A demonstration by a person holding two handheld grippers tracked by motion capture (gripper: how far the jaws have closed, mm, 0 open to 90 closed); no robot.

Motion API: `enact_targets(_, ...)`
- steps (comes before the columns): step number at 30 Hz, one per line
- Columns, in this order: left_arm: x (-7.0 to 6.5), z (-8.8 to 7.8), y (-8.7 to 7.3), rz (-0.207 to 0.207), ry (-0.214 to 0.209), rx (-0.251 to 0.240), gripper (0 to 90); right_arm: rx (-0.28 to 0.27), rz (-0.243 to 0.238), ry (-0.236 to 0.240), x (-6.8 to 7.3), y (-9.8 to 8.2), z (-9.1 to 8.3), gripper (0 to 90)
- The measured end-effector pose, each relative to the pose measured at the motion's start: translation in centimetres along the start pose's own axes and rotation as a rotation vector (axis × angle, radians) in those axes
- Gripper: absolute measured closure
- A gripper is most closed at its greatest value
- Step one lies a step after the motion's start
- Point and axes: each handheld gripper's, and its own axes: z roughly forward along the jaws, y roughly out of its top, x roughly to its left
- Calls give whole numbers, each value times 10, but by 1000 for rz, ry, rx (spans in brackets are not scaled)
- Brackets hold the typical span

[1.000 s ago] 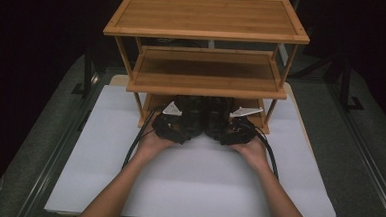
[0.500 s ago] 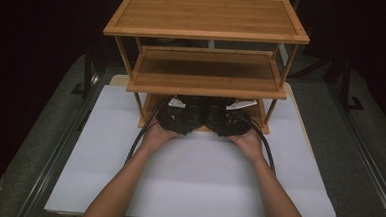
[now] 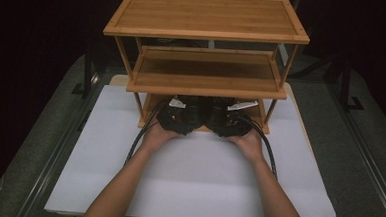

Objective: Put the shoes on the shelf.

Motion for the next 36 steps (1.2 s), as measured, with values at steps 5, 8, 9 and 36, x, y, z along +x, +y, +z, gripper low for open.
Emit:
enact_targets(5, -1, -14, -3, -13, 7, -16, 81, -46, -16, 14, 0, 1, -16, 149)
enact_targets(8, -2, -21, -4, -8, 0, -16, 81, -53, -31, 12, 2, 0, -22, 149)
enact_targets(9, -3, -28, -6, -10, 11, -19, 81, -55, -39, 5, 4, -3, -28, 148)
enact_targets(36, -32, -132, -70, 10, 31, -43, 81, -57, -56, -43, 14, -60, -114, 99)
